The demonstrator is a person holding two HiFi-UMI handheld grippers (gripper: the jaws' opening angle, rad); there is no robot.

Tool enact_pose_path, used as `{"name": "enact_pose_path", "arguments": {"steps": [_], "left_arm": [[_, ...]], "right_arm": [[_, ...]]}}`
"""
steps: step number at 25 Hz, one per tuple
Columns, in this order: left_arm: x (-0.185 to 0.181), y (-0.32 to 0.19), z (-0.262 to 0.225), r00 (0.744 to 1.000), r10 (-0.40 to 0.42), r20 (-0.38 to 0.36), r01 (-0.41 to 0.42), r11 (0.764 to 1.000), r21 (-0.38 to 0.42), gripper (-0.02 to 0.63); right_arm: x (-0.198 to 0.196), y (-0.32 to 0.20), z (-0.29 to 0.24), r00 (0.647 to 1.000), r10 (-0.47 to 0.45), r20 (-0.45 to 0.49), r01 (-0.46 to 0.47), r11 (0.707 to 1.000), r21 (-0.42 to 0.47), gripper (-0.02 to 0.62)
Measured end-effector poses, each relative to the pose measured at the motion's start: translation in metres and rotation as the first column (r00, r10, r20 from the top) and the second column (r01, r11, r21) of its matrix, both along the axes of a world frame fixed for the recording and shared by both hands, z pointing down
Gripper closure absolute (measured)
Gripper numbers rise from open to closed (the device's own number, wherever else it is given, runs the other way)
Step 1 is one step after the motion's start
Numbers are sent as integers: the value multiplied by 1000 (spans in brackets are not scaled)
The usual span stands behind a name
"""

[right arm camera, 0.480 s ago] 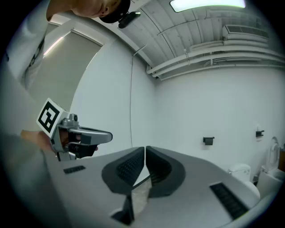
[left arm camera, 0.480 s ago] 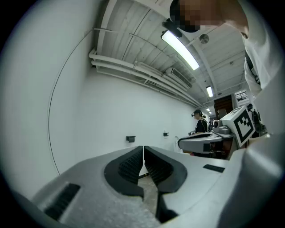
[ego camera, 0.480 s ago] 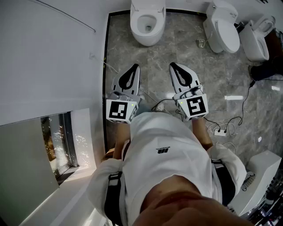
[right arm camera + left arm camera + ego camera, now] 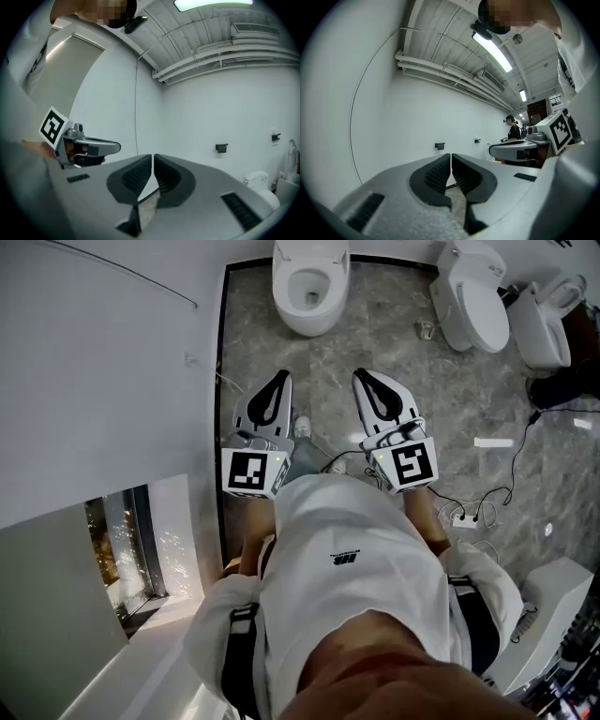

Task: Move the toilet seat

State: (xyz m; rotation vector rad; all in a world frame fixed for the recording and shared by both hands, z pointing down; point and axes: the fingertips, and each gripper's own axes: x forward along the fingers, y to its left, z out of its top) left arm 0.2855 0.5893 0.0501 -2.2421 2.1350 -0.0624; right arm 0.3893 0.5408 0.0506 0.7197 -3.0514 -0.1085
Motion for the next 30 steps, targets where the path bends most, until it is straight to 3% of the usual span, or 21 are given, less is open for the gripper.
{"name": "enact_pose_path", "arguments": {"steps": [19,30], "left_arm": [[-137,-115,14,998,64,-16,-64,998,-28,572],[-195,-163,26,991,132,-33,-133,990,-35,572]], "right_arm": [[-134,-105,5,996,83,-44,-83,996,-11,558],[-193,-144,12,987,149,-51,-151,988,-25,558]]}}
